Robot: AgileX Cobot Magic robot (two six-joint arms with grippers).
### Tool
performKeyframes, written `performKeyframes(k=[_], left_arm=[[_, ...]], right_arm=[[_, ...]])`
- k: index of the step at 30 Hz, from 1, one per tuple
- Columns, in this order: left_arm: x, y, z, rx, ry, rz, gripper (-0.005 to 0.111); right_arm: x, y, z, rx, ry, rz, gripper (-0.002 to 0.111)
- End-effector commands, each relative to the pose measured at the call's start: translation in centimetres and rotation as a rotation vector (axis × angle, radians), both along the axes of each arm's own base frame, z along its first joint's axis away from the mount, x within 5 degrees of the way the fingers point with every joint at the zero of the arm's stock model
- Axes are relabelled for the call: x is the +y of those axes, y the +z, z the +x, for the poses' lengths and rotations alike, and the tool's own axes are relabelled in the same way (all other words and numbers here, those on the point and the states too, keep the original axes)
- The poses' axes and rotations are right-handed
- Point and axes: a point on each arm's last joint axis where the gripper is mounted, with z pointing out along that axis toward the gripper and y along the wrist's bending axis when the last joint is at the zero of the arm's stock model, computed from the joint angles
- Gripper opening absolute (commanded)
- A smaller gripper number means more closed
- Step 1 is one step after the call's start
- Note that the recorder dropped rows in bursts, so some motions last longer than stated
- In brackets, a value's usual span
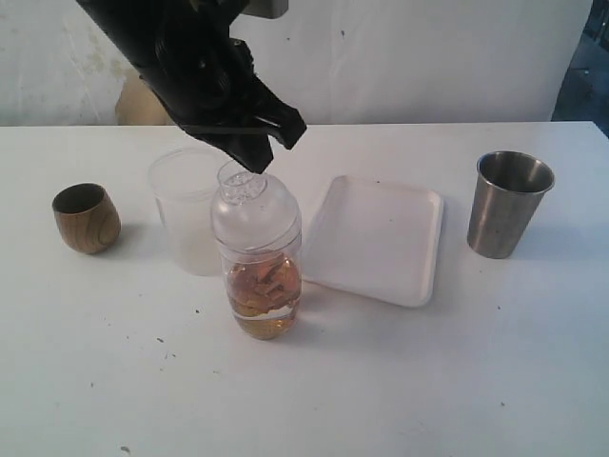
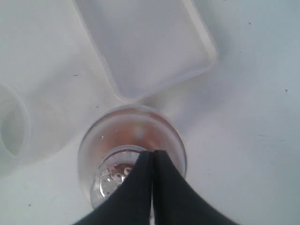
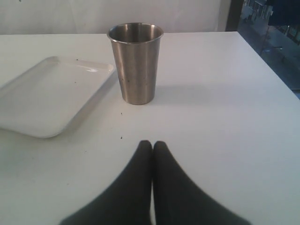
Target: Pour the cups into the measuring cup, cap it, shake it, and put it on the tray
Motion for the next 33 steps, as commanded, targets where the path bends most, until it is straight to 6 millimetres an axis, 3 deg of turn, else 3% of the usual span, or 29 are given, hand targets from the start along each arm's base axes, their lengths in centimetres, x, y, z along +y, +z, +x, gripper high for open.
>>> performKeyframes(k=[1,18,25,33], left_arm=[[0.0,0.1,0.3,-0.052,0.019,0.004,0.000],[0.0,0.2,0.4,-0.068,0.020,-0.004,0.000],[0.0,1.3,0.5,-0.089,0.018,-0.013,0.000],[0.9,-0.1,0.6,-0.069,0.041,0.102,0.000]], right_arm=[[0.0,-0.1,0.0,-0.002,0.005,-0.006,0.000],[0.0,-0.1,0.0,-0.002,0.001,0.011,0.000],[0.0,-0.1,0.0,-0.002,0.001,0.011,0.000],[0.0,-0.1,0.0,-0.002,0.001,0.011,0.000]])
